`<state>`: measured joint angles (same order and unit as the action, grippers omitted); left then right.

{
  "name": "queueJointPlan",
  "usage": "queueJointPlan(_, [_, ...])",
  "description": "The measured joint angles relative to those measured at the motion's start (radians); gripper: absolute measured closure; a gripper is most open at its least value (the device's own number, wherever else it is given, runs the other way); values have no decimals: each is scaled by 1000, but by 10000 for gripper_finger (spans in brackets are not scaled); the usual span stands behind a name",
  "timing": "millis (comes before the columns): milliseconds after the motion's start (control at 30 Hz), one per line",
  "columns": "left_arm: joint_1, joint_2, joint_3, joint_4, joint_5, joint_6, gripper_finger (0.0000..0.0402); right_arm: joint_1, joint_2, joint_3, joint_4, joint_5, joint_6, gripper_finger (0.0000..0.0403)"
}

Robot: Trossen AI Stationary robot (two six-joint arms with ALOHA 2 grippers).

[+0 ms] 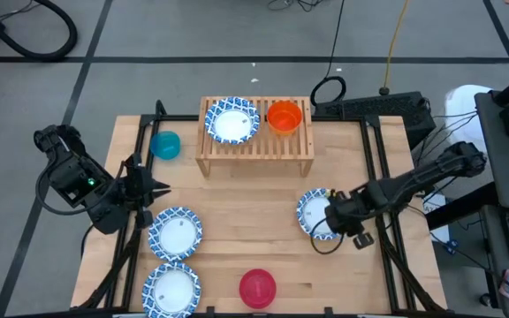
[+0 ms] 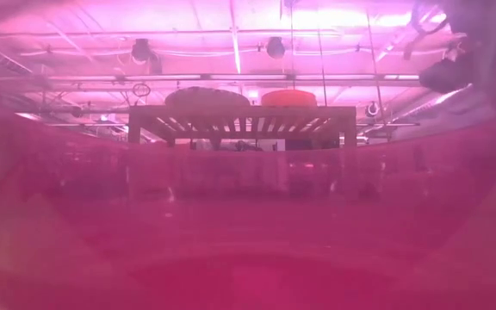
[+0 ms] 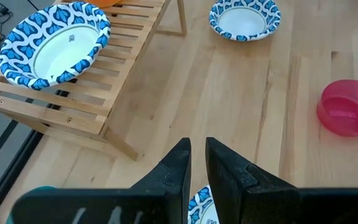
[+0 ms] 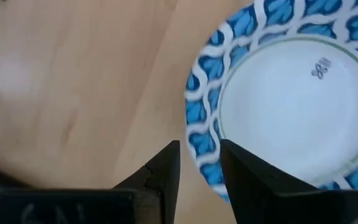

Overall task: Place and stack bowls onto a shelf
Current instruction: Stack the top right white patterned bowl on top of the white patterned bowl on the shelf

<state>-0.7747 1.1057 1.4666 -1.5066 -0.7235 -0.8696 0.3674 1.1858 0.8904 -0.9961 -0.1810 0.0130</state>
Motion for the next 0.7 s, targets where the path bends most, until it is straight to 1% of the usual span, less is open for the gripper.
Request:
queueJointPlan(100, [0,0,0,0,0,0,346,34,0,-37,79,4,48,296])
queueJointPlan(200, [0,0,0,0,0,0,346,67,0,-75,134,56,62,296])
queueJointPlan(267, [0,0,0,0,0,0,346,84,0,-91,136,101,63,296])
queueJointPlan(300, [0,0,0,0,0,0,346,89,0,-96,137,107,65,296])
queueJointPlan(600, [0,0,0,0,0,-4,346,109,0,-151,201,100,114,296])
queueJointPlan(700, [0,0,0,0,0,-4,346,113,0,-178,220,76,118,296])
